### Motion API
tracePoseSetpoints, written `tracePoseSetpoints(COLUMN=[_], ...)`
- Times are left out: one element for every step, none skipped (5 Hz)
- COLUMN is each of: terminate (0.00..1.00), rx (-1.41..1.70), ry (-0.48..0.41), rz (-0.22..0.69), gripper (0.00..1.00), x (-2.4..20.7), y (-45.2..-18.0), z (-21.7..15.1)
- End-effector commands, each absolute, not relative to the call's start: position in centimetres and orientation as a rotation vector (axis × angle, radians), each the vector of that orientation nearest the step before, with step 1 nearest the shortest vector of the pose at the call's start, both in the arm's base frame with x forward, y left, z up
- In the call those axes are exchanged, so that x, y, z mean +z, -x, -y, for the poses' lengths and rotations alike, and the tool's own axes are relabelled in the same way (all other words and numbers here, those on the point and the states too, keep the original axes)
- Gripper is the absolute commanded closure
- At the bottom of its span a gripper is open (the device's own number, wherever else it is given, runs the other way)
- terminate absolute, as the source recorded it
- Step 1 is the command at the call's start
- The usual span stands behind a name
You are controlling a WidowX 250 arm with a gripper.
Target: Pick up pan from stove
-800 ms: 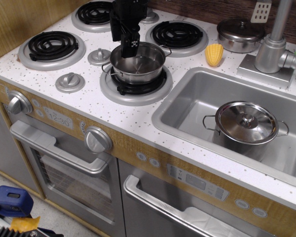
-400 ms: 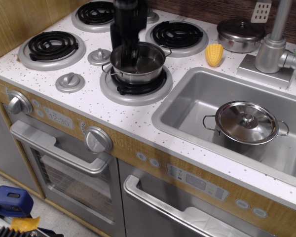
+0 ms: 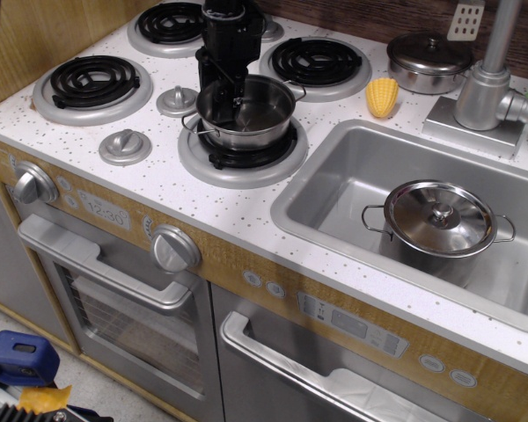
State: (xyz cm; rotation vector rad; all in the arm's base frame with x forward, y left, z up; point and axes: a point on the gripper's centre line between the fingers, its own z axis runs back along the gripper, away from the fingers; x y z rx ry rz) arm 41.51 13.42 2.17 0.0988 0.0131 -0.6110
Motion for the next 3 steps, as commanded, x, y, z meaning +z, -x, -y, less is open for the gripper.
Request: tracePoseSetpoints(terminate=[0.0, 0.0, 0.0], rx=[-0.604, -0.595, -0.583], ry=[-0.149, -0.166, -0.21], rz=[0.047, 0.052, 0.052], gripper=[1.0, 1.0, 1.0], x=[5.4, 6.0, 7.6], y=[-42.4, -42.2, -42.4], z=[-13.7, -13.8, -14.1])
